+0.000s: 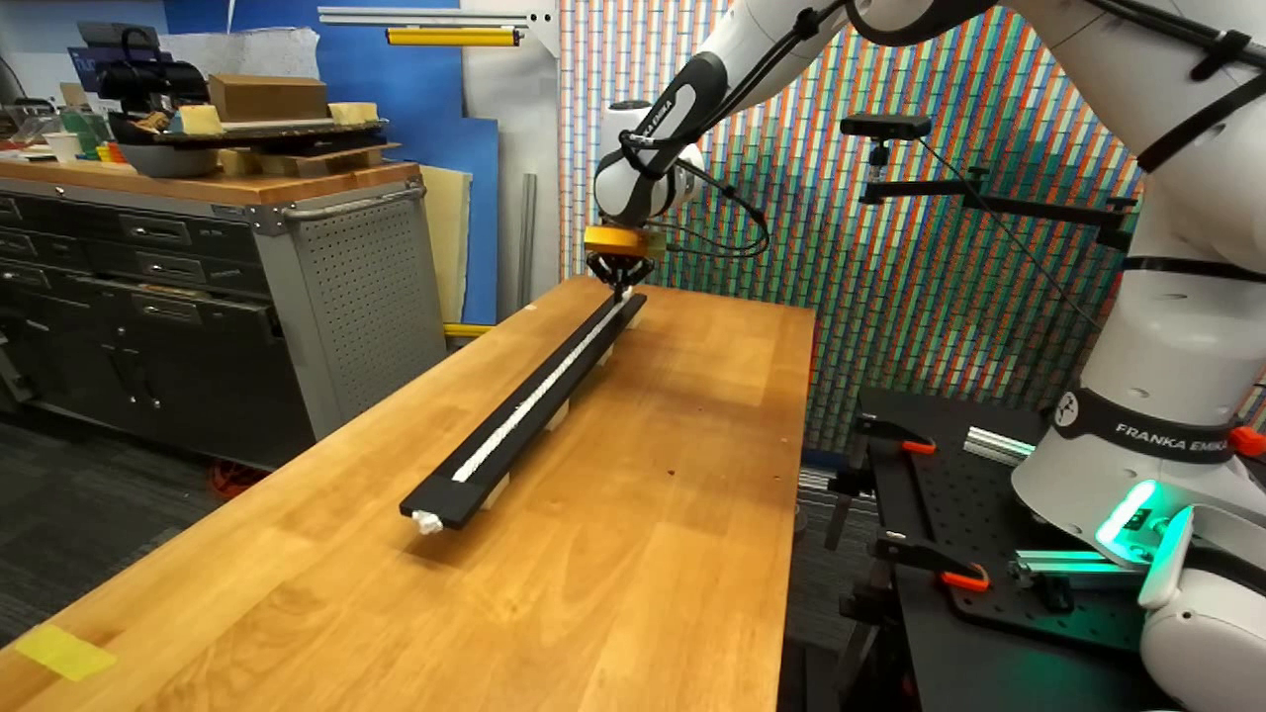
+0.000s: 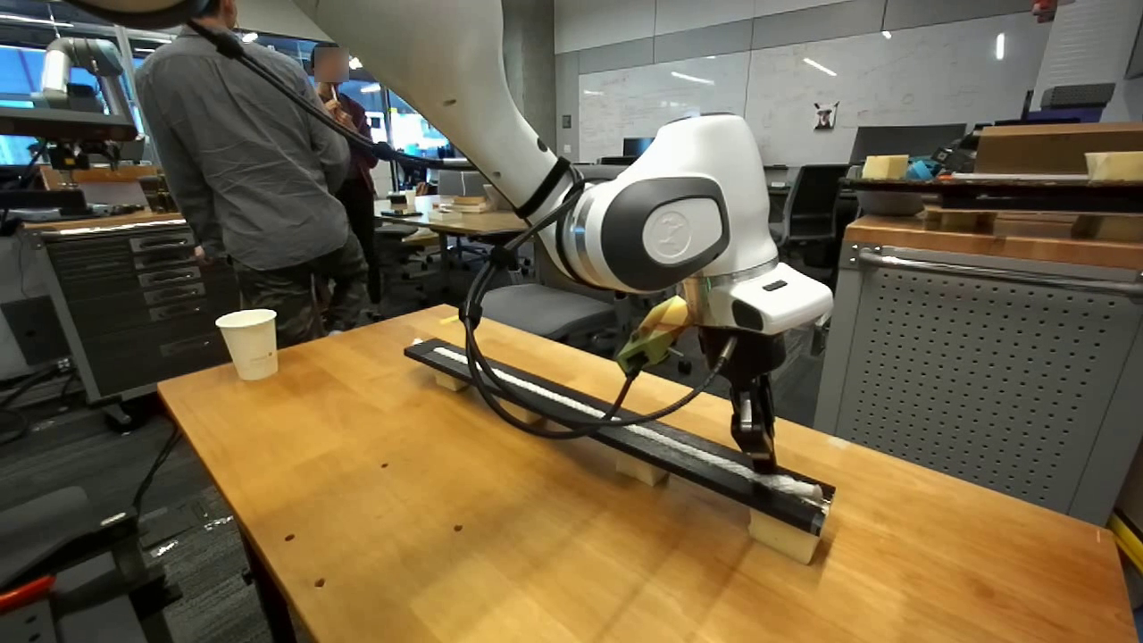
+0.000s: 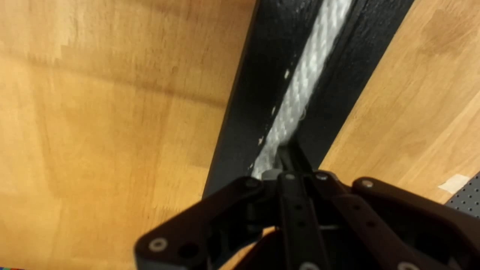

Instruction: Straighten the white string on the black object

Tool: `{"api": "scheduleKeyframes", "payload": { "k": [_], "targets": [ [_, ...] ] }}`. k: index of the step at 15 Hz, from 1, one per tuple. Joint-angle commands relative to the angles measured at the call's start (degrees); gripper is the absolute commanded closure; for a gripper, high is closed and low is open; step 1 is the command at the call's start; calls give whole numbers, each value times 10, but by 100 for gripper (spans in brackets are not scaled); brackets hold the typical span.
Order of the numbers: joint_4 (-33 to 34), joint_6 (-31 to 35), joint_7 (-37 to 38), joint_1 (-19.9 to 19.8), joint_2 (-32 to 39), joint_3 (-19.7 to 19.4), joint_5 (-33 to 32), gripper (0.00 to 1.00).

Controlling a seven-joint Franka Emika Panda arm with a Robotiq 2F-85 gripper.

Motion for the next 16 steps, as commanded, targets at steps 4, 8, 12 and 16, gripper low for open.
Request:
{"api": "scheduleKeyframes", "payload": {
  "k": [4, 8, 12, 16],
  "targets": [
    [-17, 18, -3, -10, -21, 0, 7, 100],
    [-11, 15, -3, -18, -18, -1, 6, 100],
    [5, 6, -9, -28, -7, 6, 9, 100],
    [17, 2, -6, -27, 0, 6, 8, 100]
  ]
}}
